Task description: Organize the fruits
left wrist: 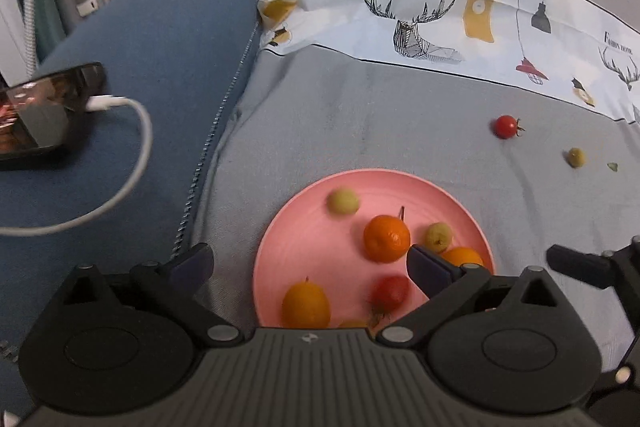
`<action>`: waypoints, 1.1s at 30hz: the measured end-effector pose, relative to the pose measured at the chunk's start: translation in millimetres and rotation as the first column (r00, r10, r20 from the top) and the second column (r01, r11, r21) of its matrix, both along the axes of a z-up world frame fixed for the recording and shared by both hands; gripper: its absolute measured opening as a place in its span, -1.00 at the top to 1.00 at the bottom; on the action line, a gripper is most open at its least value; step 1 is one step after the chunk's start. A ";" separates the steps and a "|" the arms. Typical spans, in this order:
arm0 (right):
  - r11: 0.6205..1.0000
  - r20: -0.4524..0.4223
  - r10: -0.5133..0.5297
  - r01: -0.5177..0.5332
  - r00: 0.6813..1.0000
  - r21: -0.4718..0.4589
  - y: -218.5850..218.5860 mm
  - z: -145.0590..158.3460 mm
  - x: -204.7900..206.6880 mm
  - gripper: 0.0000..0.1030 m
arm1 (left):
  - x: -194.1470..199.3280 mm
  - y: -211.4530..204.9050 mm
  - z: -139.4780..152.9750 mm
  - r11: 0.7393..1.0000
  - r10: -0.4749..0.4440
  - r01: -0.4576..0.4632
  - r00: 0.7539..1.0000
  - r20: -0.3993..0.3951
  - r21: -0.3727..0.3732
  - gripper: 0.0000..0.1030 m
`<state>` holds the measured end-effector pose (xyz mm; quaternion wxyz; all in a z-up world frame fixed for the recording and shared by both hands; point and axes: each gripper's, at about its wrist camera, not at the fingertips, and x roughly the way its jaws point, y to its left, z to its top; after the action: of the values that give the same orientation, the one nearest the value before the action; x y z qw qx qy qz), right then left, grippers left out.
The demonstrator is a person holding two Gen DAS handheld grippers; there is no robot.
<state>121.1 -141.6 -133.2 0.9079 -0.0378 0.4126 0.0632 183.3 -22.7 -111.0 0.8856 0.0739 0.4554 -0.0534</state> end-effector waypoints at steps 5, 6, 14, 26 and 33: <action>0.999 -0.043 -0.043 0.044 0.998 0.006 -5.4 8.8 -28.1 -0.81 | -33.8 11.8 13.4 0.999 0.034 -0.034 0.999 -0.011 0.006 -0.99; 0.999 -0.050 -0.053 0.054 0.997 0.005 -6.1 10.5 -34.0 -0.81 | -43.2 14.4 14.4 0.998 0.059 -0.059 0.998 -0.024 0.000 -0.99; 0.994 -0.002 -0.108 0.108 0.994 -0.022 -8.1 40.8 -80.7 -0.84 | -97.3 25.5 27.2 0.996 0.091 -0.091 0.994 -0.053 -0.002 -0.99; 0.994 0.133 -0.102 0.106 0.986 -0.019 -5.6 84.5 -137.6 -0.89 | -152.3 18.9 70.6 0.997 0.073 -0.071 0.994 0.080 -0.020 -0.99; 0.995 0.166 -0.098 0.100 0.981 0.000 -5.3 97.0 -159.4 -0.92 | -174.1 17.9 81.1 0.997 0.070 -0.067 0.992 0.108 -0.025 -0.99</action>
<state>-38.3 -147.0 -36.2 0.9410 -0.0260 0.3371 0.0131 9.2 -4.7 -30.0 0.9111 0.0516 0.4083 -0.0237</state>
